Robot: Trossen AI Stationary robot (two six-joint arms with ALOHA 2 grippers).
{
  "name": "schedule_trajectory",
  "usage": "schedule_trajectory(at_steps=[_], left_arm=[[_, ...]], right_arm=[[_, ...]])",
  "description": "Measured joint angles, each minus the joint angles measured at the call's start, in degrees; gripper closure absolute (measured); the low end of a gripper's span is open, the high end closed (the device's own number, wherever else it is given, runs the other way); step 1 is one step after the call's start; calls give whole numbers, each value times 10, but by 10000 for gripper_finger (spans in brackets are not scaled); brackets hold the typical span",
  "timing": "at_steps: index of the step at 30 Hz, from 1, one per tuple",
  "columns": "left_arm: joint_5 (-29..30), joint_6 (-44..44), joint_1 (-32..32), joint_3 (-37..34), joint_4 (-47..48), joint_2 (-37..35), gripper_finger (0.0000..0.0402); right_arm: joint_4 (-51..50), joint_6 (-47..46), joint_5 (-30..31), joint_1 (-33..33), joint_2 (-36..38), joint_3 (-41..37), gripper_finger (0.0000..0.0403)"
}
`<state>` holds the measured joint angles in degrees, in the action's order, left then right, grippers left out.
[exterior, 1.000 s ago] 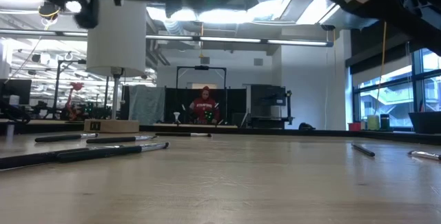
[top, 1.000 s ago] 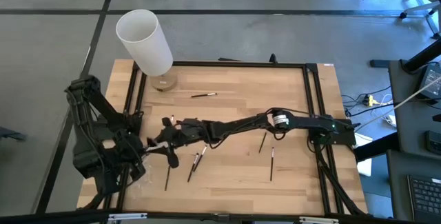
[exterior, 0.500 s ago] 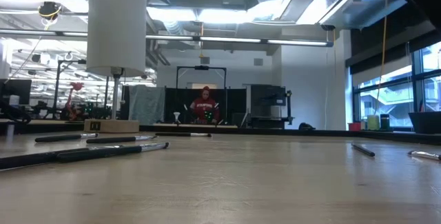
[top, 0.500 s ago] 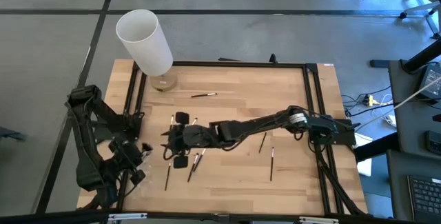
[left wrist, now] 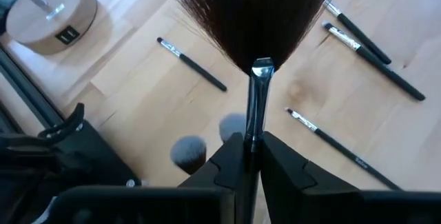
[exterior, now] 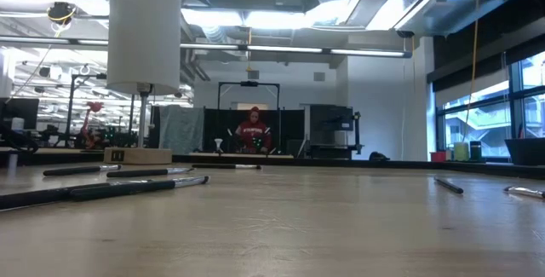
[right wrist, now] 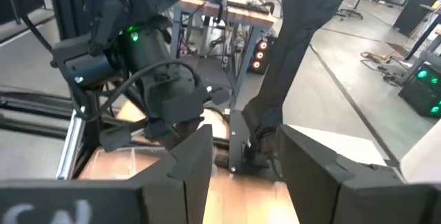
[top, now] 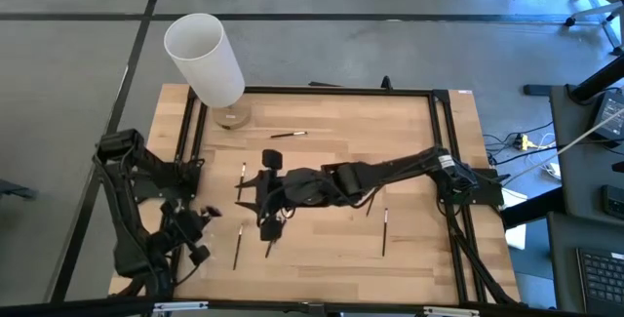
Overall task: Pick & Place Makeup Supplies
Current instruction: Put the makeup brush into the transparent organizer
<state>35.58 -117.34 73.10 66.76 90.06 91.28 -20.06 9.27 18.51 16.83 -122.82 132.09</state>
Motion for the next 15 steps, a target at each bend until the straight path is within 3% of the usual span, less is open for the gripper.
schedule_trajectory(at_steps=[15], left_arm=[[-30, 11, 1, 0, -1, 24, 361]], right_arm=[[-19, -11, 0, 0, -4, 0, 240]])
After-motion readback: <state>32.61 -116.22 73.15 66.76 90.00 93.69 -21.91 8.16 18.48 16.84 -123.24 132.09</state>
